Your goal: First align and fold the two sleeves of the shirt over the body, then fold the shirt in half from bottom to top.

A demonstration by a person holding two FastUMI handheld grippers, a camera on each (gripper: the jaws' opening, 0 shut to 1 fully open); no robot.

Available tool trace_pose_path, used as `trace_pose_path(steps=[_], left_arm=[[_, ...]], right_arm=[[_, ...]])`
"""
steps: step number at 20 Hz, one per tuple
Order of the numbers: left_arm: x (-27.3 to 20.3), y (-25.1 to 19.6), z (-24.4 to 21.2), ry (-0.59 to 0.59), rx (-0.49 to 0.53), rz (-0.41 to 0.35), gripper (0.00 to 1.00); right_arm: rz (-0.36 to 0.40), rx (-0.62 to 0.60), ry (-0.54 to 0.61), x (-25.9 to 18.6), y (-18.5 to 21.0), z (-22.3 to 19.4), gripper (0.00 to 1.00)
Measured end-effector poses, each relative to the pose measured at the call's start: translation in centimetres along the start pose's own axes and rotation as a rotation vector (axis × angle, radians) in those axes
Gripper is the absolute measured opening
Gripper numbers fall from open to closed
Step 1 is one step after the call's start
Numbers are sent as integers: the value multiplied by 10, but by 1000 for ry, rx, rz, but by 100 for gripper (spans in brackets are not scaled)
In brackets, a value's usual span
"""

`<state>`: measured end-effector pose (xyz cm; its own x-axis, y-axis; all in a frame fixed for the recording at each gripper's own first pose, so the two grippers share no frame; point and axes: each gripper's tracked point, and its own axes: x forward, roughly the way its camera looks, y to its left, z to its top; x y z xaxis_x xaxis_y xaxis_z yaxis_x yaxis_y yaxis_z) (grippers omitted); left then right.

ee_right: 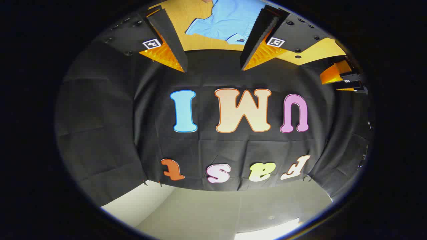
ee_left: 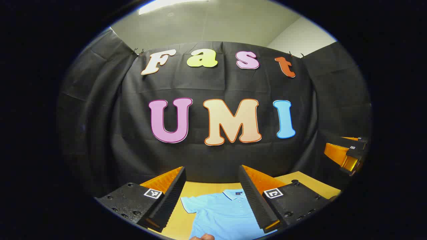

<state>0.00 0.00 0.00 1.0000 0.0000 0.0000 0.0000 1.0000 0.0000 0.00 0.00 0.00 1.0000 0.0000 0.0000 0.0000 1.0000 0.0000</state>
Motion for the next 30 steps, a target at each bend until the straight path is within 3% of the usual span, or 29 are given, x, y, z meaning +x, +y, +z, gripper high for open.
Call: trace_pose_path(steps=[18,23,30], left_arm=[[4,12,-8,24,-14,20,94],[9,14,-7,18,-25,7,94],[19,31,-14,32,-19,11,94]], right_arm=[[-23,-13,31,5,1,-8,98],[-26,-43,74,25,1,-32,98],[-98,-112,142,78,-20,-81,98]])
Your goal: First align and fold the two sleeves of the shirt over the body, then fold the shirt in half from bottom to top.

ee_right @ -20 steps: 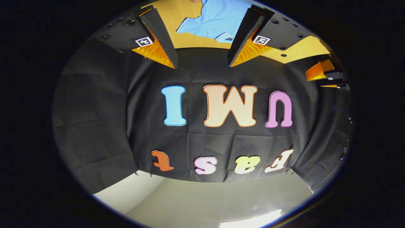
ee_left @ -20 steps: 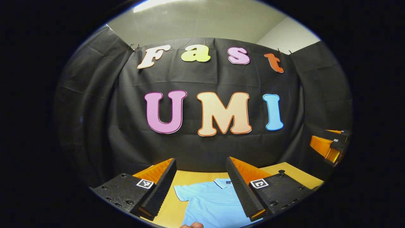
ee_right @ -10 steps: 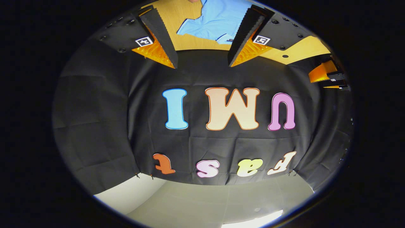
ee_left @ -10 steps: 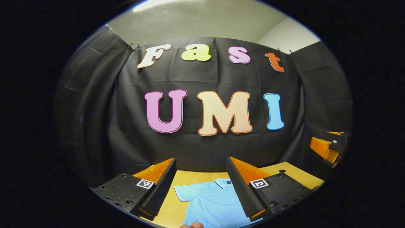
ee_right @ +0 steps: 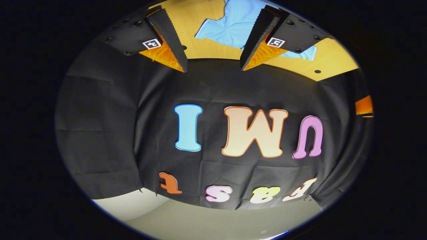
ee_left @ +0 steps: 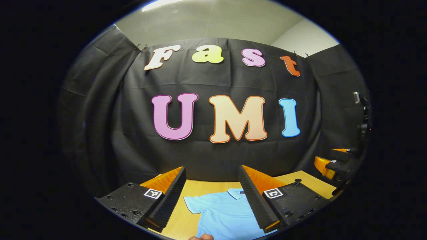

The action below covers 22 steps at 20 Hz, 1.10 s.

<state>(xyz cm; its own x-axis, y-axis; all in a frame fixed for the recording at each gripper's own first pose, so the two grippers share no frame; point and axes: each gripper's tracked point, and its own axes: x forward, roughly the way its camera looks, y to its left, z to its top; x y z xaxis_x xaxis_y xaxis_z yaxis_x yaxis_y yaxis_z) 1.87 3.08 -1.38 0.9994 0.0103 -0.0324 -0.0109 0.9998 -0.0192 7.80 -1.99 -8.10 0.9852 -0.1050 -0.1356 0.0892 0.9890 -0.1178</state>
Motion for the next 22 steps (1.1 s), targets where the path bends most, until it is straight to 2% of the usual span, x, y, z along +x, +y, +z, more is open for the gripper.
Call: trace_pose_path(steps=[3,10,19,22], left_arm=[[7,8,-4,15,5,11,94],[30,27,-20,50,29,33,94],[55,38,-52,113,-2,46,94],[59,42,-59,134,0,60,94]], right_arm=[[-21,-10,50,29,-6,-26,98],[-71,-23,263,89,-19,-115,99],[-129,-26,579,128,-35,-259,100],[-152,-14,667,132,-43,-296,99]])
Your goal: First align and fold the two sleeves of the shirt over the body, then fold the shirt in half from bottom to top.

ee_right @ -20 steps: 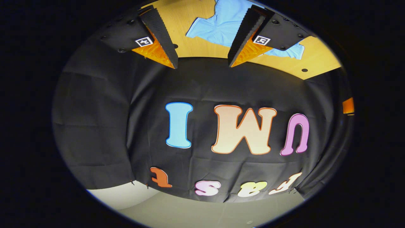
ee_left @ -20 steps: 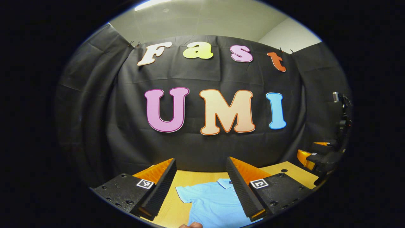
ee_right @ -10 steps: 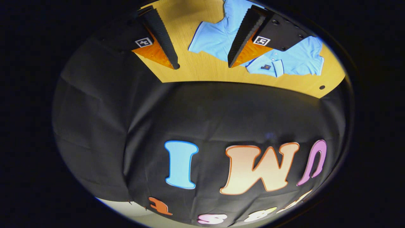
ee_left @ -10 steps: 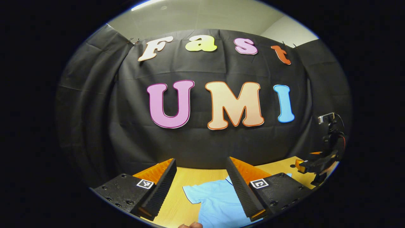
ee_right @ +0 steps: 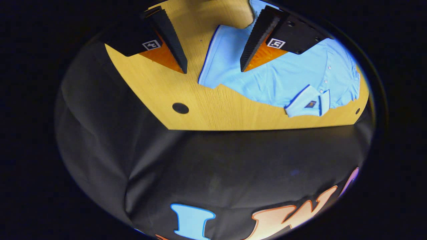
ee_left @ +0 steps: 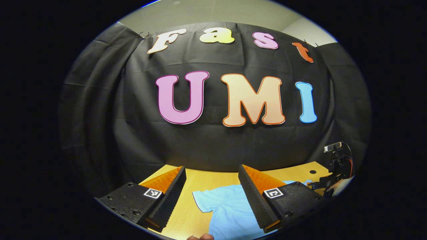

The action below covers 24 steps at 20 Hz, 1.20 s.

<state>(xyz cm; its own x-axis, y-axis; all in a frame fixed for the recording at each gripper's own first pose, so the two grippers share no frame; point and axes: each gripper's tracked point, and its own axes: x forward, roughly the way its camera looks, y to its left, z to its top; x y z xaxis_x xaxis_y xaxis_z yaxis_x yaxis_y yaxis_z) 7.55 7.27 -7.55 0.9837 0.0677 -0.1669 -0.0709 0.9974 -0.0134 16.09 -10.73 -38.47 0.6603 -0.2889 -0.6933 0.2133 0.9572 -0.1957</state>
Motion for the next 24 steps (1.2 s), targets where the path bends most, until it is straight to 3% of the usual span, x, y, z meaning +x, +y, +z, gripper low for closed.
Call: trace_pose_path(steps=[5,8,10,14,15,18,24], left_arm=[[6,-4,-10,32,-1,1,95],[8,-7,-10,33,-1,-2,95],[8,-7,-12,42,-8,-2,95],[7,-3,-21,67,-23,12,95],[7,-1,-22,72,-25,17,95],[4,3,-24,77,-30,25,95],[7,5,-28,93,-44,24,95]], right_arm=[[10,60,76,18,0,-19,99],[60,134,142,20,9,-28,96],[73,140,133,24,12,-26,83],[141,173,135,22,27,-24,8],[152,179,131,20,27,-21,1],[187,204,131,12,40,-15,2],[366,305,70,-21,111,27,2]])
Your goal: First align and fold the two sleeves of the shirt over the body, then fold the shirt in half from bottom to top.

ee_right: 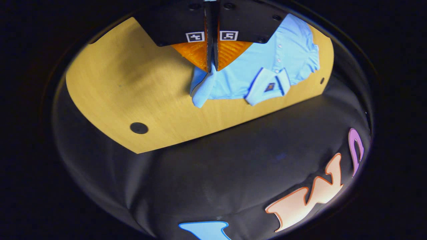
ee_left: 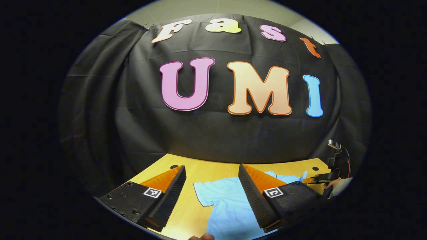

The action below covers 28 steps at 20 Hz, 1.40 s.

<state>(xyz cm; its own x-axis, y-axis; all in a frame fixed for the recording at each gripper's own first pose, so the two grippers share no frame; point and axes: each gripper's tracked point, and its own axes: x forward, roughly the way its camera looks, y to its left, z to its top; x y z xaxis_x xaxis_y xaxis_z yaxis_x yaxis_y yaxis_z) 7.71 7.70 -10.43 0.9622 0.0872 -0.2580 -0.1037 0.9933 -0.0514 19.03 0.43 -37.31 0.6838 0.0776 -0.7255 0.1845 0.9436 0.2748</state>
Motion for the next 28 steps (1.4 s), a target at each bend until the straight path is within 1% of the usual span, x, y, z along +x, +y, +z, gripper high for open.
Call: trace_pose_path(steps=[2,3,4,5,6,8,9,10,12,14,15,16,17,19,22,24,26,28], left_arm=[[1,2,-3,8,-8,6,95],[2,4,-4,12,-12,8,95],[3,6,-7,17,-16,10,95],[5,11,-12,23,-25,10,95],[6,19,-16,35,-34,13,95],[11,30,-28,66,-40,23,95],[17,34,-35,76,-45,24,95],[23,38,-42,93,-53,26,95],[38,47,-61,134,-55,38,95],[52,51,-80,163,-63,42,95],[60,52,-88,182,-66,42,95],[67,53,-95,194,-69,45,95],[75,52,-103,206,-68,43,95],[92,49,-116,223,-62,35,95],[119,47,-142,262,-54,37,95],[135,47,-163,302,-30,46,95],[148,49,-185,352,-8,58,95],[159,48,-200,390,-21,63,95]], right_arm=[[71,25,10,-1,30,-5,2],[85,25,23,5,40,-15,0],[96,21,41,8,49,-24,2],[104,21,61,11,58,-33,2],[120,23,75,13,63,-39,2],[119,4,79,15,72,-48,3],[133,1,86,12,77,-52,2],[140,-9,93,6,77,-54,4],[155,-51,86,-9,81,-50,51],[168,-130,41,-24,78,-43,63],[163,-167,14,-36,76,-37,72],[163,-195,-6,-46,73,-34,86],[159,-213,-20,-55,71,-34,97],[144,-235,-39,-74,61,-35,97],[115,-238,-117,-110,45,-21,97],[98,-245,-146,-128,35,-16,97],[77,-242,-148,-141,22,-15,97],[51,-237,-129,-148,6,-19,97]])
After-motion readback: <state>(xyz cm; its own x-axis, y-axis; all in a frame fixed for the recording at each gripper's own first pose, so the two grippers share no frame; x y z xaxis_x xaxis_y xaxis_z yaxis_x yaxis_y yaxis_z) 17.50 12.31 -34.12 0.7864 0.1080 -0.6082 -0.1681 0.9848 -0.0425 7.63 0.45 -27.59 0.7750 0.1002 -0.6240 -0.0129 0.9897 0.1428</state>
